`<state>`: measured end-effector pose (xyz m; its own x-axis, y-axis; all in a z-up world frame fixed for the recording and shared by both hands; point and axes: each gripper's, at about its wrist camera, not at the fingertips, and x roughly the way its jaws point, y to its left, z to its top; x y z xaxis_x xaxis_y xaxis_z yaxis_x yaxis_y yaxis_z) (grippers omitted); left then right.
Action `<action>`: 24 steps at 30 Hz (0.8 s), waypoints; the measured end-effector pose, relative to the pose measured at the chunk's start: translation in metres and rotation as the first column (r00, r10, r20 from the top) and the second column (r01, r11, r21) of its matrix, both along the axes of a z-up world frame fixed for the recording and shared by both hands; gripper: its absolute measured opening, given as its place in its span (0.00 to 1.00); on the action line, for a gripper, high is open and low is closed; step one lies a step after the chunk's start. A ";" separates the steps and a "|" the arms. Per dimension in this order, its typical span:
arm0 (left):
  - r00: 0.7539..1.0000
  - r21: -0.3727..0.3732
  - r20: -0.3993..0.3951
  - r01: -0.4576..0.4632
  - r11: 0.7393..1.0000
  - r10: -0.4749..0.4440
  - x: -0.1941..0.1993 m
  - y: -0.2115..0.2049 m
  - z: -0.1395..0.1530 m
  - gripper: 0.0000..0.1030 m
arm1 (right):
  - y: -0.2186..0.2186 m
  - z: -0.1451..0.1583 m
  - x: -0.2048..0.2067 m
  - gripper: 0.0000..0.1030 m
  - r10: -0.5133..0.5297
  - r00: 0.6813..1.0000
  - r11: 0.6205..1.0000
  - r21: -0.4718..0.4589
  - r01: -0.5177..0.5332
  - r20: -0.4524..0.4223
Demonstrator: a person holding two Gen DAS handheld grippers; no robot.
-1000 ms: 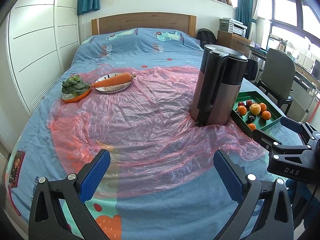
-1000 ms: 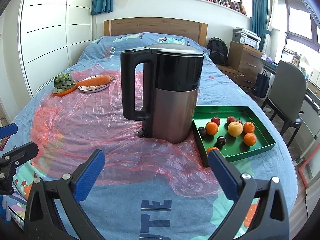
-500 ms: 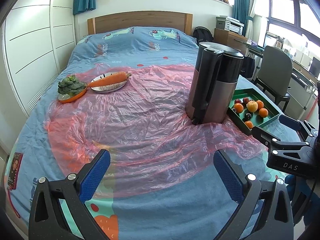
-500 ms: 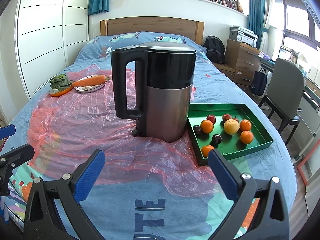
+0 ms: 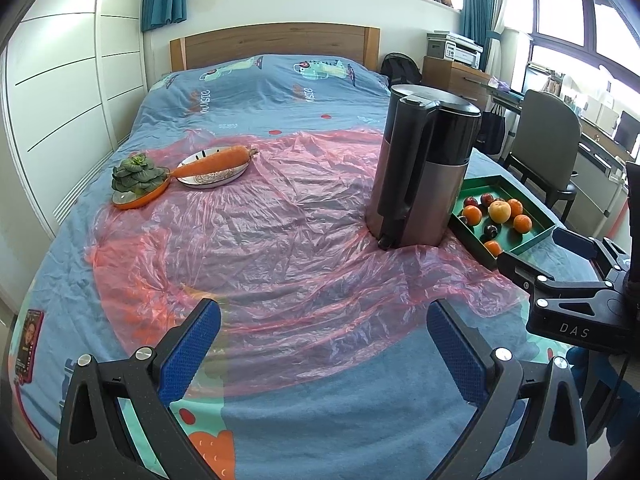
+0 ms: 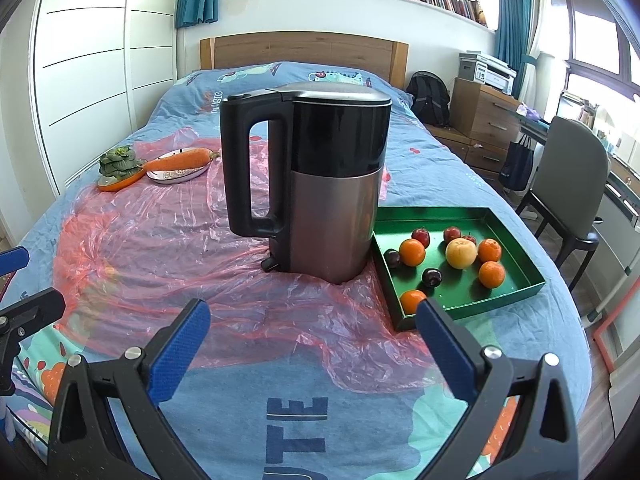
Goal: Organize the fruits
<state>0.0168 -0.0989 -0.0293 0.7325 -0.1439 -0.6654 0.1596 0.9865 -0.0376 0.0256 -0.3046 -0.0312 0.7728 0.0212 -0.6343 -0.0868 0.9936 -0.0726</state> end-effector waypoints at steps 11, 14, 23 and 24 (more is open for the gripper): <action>1.000 0.001 -0.003 0.007 1.000 -0.007 0.000 0.000 0.000 0.99 | -0.004 -0.002 0.001 1.00 -0.010 1.000 1.000 -0.006 0.010 -0.007; 1.000 0.004 -0.003 0.010 1.000 -0.010 0.000 0.000 -0.001 0.99 | -0.006 -0.002 0.001 1.00 -0.016 1.000 1.000 -0.004 0.016 -0.006; 1.000 0.008 -0.005 0.014 1.000 -0.014 0.001 0.000 -0.002 0.99 | -0.008 -0.002 0.000 1.00 -0.023 1.000 1.000 -0.004 0.023 -0.005; 1.000 0.009 -0.005 0.014 1.000 -0.014 0.001 0.000 -0.002 0.99 | -0.008 -0.002 0.000 1.00 -0.024 1.000 1.000 -0.003 0.024 -0.005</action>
